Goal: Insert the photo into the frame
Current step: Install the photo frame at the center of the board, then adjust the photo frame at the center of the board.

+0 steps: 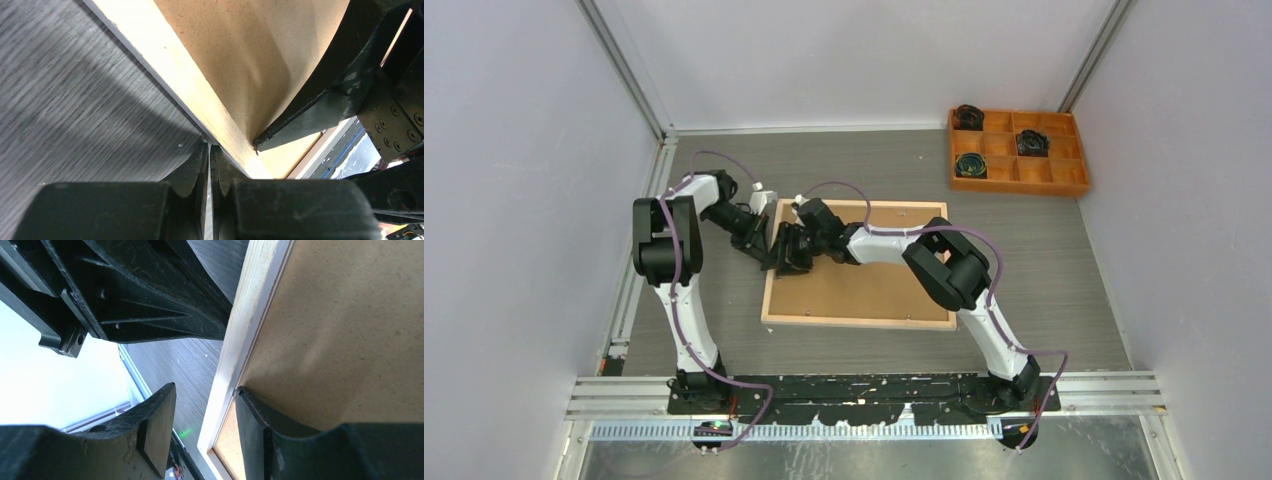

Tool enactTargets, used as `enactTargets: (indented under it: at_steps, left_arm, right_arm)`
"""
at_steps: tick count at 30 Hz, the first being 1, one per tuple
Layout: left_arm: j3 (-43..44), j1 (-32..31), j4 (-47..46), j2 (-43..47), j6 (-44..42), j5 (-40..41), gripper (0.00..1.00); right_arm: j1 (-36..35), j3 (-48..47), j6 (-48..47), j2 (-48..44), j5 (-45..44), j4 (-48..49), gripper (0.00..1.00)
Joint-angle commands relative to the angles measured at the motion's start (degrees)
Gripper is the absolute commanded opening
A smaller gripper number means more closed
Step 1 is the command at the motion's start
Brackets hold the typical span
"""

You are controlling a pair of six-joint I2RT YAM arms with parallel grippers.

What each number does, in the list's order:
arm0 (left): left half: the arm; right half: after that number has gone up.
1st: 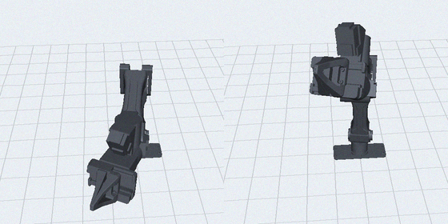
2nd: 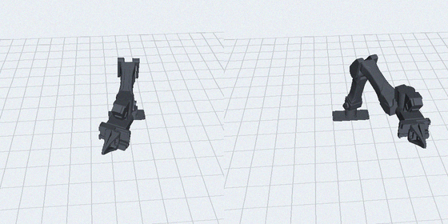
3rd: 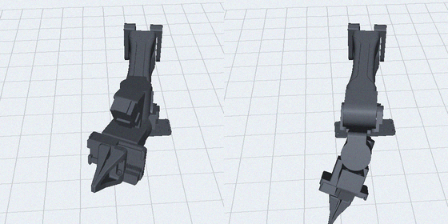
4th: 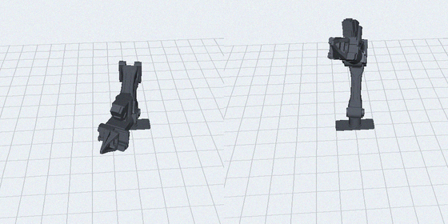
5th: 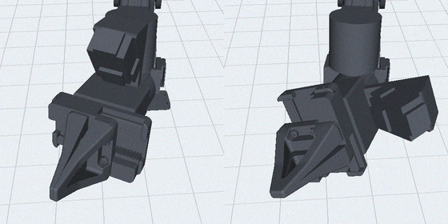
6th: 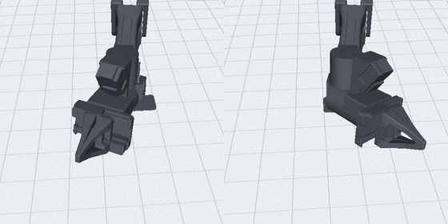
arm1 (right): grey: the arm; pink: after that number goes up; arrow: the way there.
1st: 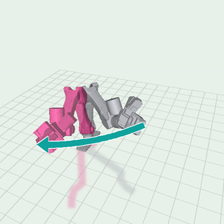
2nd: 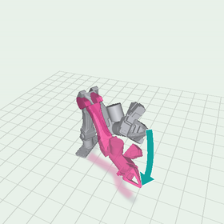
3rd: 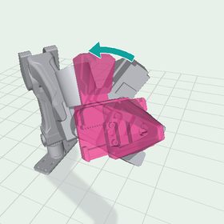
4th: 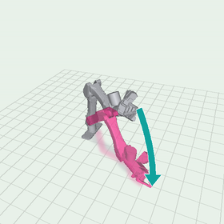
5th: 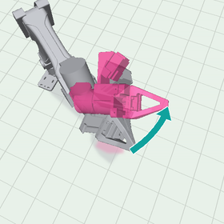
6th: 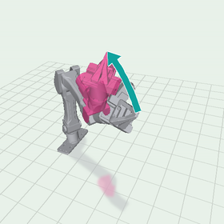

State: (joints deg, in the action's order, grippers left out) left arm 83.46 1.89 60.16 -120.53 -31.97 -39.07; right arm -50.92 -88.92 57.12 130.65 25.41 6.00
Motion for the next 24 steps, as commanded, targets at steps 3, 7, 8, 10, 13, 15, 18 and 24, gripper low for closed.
enactTargets:
  at_steps: [3, 7, 8, 10, 13, 15, 18, 24]
  left_arm:
    - [0.16, -0.05, 0.17, 0.67, -0.57, -0.93, 0.07]
    - [0.22, -0.05, 0.75, 1.19, -0.79, -0.91, 0.07]
    - [0.23, -0.05, 1.01, 1.44, -1.05, -0.88, 0.07]
    - [0.28, 0.1, 1.4, 2.21, -1.39, -0.59, 0.07]
    - [0.61, 0.83, 1.98, 3.34, -1.99, -0.25, 0.08]
    - [0.73, 1.37, 2.28, 3.91, -2.45, 0.43, 0.1]
    - [-0.32, 1.54, 2.19, 5.12, -3.38, 2.19, 0.16]
    - [-6.12, 0.27, -0.3, 9.1, -5.08, 5.6, 0.19]
  right_arm:
    - [-0.05, -2.02, -1.52, -0.69, 0.91, -1.16, 0.53]
    - [3.29, -3.46, -3.68, -3.84, 0.05, -4.08, 0.6]
    - [4.58, -2.93, -4.33, -5.84, -0.97, -4.92, 0.65]
    - [7.56, -0.3, -5.55, -10.72, -3.7, -5.55, 0.76]
    - [12.37, 5.51, -6.65, -19.2, -7.16, -8.27, 0.87]
    - [15.92, 10.08, -7.38, -25.08, -10.38, -10.98, 0.93]
    - [21.65, 17.34, -8.79, -34.05, -16.57, -16.67, 1.0]
    - [33.73, 33.02, -11.82, -50.16, -28.71, -23.14, 1.0]
